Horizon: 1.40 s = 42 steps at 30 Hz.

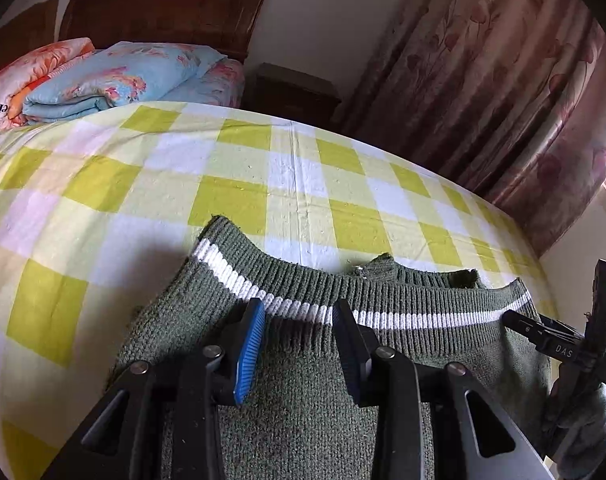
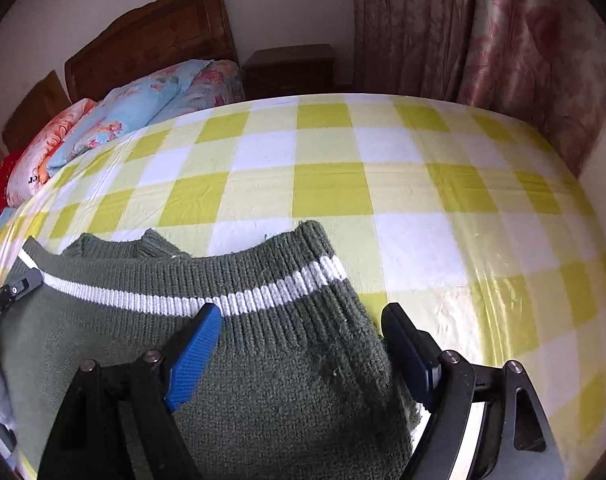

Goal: Fold small clothes
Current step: 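Smooth the folded sweater flat with both tools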

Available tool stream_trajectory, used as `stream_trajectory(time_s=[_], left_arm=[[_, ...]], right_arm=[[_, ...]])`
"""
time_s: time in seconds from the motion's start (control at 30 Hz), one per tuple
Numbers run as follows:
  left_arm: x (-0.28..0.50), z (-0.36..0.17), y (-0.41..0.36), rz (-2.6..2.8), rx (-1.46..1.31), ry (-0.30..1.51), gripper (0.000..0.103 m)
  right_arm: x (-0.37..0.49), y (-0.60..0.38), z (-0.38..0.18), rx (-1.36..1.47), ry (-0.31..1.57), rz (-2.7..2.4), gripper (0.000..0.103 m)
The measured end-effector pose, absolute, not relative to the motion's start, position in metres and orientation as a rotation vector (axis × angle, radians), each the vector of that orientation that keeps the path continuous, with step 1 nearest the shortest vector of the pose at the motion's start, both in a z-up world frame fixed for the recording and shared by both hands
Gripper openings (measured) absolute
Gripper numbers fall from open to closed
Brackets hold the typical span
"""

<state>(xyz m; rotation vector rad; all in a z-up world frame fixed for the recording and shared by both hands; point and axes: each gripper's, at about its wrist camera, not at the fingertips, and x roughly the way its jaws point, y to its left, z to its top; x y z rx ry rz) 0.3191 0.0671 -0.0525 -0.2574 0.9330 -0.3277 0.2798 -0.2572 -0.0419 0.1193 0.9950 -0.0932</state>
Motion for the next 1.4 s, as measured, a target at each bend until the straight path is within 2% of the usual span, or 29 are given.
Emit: stream_trajectory(time_s=[0.33, 0.53, 0.63, 0.73, 0.8, 0.87, 1.07, 1.1, 1.17, 1.4], left_arm=[[0.319, -0.05, 0.079, -0.33, -0.341, 0.925, 0.036], [0.263, 0.002, 0.053, -0.31, -0.233, 0.798, 0.036], [0.246, -0.006, 0.029, -0.276, -0.11, 0.823, 0.036], [0.245, -0.042, 0.021, -0.247, -0.055, 0.903, 0.036], [0.234, -0.05, 0.033, -0.292, -0.09, 0.806, 0.036], [0.233, -0.052, 0.044, -0.33, -0.147, 0.805, 0.036], [0.229, -0.051, 0.08, -0.259, -0.259, 0.833, 0.03], [0.229, -0.054, 0.085, -0.267, -0.277, 0.83, 0.027], [0.229, -0.057, 0.092, -0.265, -0.285, 0.824, 0.014], [0.228, -0.055, 0.098, -0.264, -0.335, 0.831, 0.012]], right_arm=[[0.266, -0.254, -0.029, 0.116, 0.901, -0.159, 0.103], [0.227, -0.175, 0.016, -0.054, 0.769, 0.037, 0.103], [0.217, -0.118, 0.001, -0.192, 0.801, 0.159, 0.103], [0.216, -0.091, -0.038, -0.295, 0.872, 0.179, 0.103], [0.214, -0.109, -0.045, -0.183, 0.84, 0.198, 0.103], [0.214, -0.13, -0.044, -0.089, 0.865, 0.185, 0.103], [0.192, -0.201, -0.038, -0.021, 0.865, -0.003, 0.103], [0.187, -0.21, -0.038, 0.003, 0.837, 0.024, 0.103], [0.184, -0.21, -0.04, -0.028, 0.823, 0.027, 0.103], [0.185, -0.207, -0.035, -0.024, 0.828, -0.011, 0.103]])
